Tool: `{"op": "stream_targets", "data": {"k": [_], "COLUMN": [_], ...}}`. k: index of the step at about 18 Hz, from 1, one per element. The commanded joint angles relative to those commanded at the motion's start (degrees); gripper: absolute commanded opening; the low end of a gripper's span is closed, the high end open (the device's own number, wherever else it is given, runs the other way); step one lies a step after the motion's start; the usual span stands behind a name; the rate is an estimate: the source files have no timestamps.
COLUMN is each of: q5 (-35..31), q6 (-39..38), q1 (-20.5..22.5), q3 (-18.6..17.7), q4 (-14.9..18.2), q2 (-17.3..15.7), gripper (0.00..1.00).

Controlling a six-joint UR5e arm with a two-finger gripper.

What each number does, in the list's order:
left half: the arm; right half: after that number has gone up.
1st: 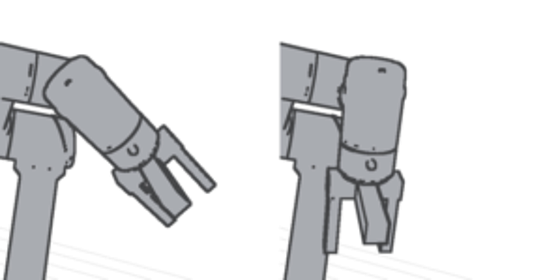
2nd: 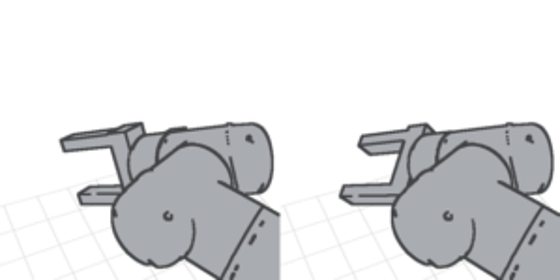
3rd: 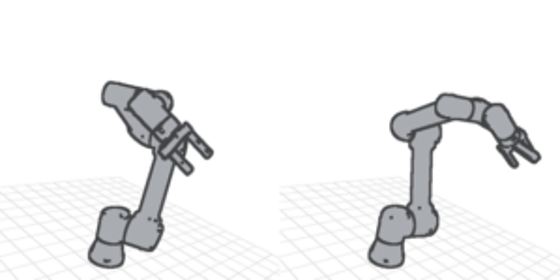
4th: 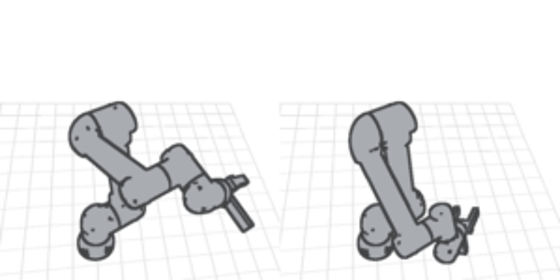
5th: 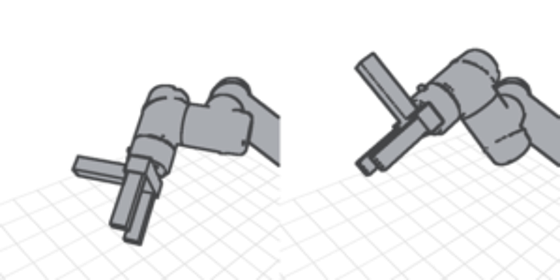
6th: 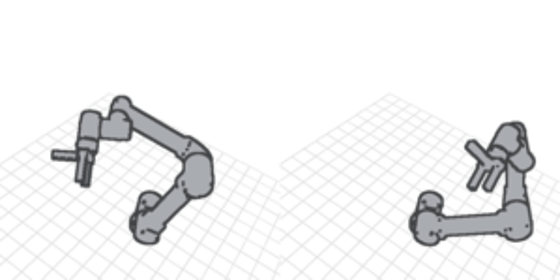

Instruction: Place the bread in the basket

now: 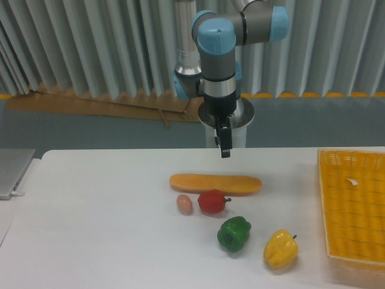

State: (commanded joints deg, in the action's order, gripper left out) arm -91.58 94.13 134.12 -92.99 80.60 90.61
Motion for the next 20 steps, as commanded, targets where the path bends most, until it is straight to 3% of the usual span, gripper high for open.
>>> {"op": "stream_targets", "data": {"k": [11, 14, 17, 20], "q5": [0.35, 0.87, 6.22, 4.14], "q6": [-0.79, -0.88, -5.17, -5.89], "q1": [2.19, 1.05, 0.79, 0.35], "q3": [0.70, 0.09, -0.52, -1.23], "q4": [-0.70, -0.70, -0.62, -1.23], "q2": [0.00, -1.49, -2.10, -2.03], "gripper": [1.00, 1.00, 1.00, 1.00]}}
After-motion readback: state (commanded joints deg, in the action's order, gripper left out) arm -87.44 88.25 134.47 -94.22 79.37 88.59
